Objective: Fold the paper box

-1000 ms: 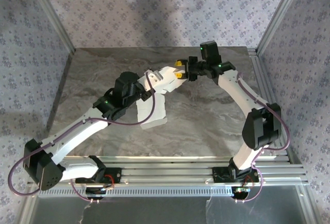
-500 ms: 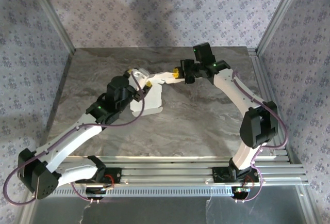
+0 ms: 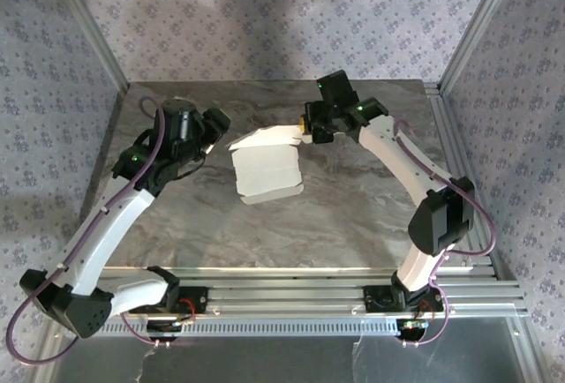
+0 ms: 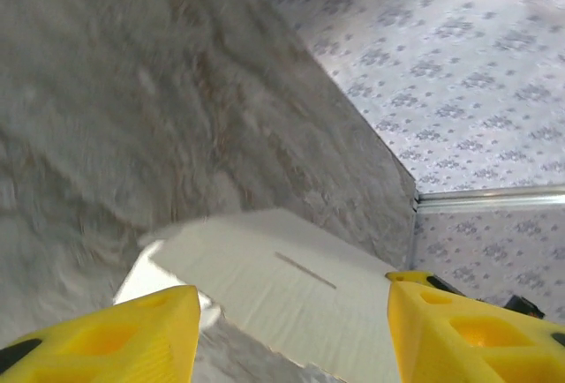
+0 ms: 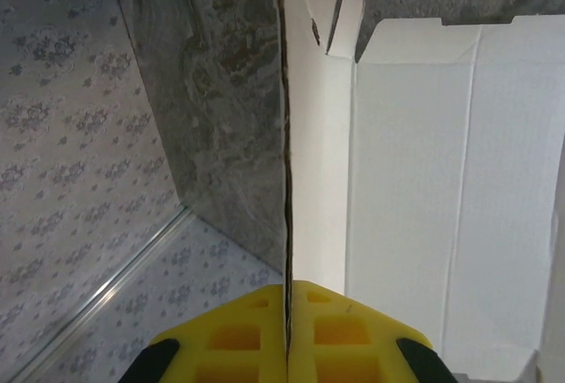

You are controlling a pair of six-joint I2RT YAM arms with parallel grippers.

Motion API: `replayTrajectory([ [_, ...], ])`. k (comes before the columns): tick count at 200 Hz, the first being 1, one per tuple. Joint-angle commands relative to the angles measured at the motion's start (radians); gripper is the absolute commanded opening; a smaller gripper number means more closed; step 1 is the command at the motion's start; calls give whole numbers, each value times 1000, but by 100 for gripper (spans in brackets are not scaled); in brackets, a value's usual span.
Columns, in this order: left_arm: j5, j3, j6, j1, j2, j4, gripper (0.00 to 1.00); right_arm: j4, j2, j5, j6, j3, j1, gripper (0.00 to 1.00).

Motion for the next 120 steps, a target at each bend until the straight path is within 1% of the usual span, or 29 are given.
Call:
replayTrajectory([
  [1,143,9,-301,22,9,11,57,-94,19,191,1,60,49,0],
  [11,185,15,-348,25,24,36,56,-102,28,211,-5,69,62,0],
  [21,212,33,-385,24,42,44,52,-106,40,212,-16,74,68,0],
  [49,245,118,-397,30,97,32,46,-76,41,224,-43,51,77,0],
  [78,378,137,-483,22,159,62,44,-38,33,234,-64,24,78,0],
  [97,382,180,-508,12,185,59,41,-3,28,235,-86,7,78,0],
  [120,382,220,-509,7,210,30,39,14,24,235,-100,-4,80,0],
])
